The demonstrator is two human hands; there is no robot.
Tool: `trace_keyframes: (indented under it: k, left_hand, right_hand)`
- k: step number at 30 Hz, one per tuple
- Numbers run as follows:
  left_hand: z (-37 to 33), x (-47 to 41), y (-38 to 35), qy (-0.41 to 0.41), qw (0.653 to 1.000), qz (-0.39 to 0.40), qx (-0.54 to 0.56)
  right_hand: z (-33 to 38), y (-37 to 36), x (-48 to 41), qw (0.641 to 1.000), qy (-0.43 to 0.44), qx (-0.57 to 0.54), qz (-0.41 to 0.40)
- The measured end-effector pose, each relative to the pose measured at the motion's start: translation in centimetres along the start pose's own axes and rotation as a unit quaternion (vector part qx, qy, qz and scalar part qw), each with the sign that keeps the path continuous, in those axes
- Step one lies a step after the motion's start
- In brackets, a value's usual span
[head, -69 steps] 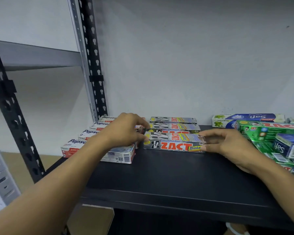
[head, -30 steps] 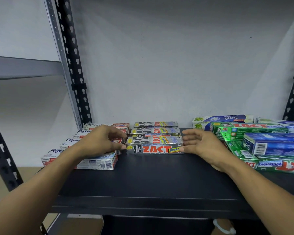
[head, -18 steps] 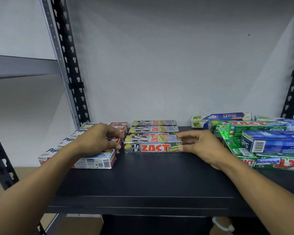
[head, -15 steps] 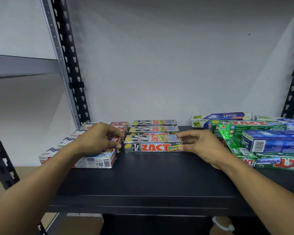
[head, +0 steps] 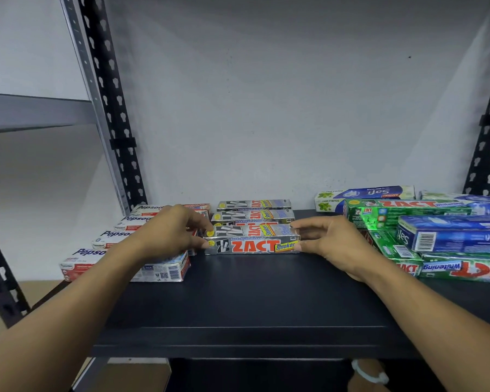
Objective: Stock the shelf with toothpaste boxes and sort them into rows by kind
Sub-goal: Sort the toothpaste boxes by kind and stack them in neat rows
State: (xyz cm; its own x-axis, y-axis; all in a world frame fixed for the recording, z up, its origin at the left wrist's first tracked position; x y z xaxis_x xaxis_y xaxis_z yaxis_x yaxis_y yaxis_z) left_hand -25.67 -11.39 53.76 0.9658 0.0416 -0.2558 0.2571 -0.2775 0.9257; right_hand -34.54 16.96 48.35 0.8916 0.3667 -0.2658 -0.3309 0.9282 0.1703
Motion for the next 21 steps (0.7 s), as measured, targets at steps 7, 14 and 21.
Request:
trace_keyframes:
  k: [7, 14, 21]
  left_hand:
    - [-0.4, 0.3, 0.2, 0.012, 1.0, -0.007, -0.026]
    - [-3.5, 1.5, 0.1, -0.031, 0.987, -0.099, -0.122]
    - [-10.2, 2.1, -3.7, -0.16, 0.978, -0.128, -0.043]
  right_hand:
    - [0.0, 0.1, 0.1, 1.0, -0.005, 0.014, -0.005]
    - [3.9, 0.8, 3.0, 0.983, 0.131, 0.108, -0.072]
    - [8.5, 10.0, 8.2, 0.896, 0.23, 0.354, -0.138]
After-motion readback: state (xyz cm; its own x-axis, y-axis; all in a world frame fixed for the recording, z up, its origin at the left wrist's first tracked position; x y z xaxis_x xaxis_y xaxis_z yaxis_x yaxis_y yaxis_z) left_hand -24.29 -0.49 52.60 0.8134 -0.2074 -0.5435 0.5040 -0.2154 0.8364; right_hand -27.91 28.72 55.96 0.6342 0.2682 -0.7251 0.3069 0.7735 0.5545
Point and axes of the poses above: each hand's wrist, its own x-axis away from the middle knuckle, its own y-axis out of the back of the hand, z = x × y, the point moved 7 cm from there along -x, towards the middle knuckle, and after that the axes turned 8 degrees about -x, right-handed, at the moved point
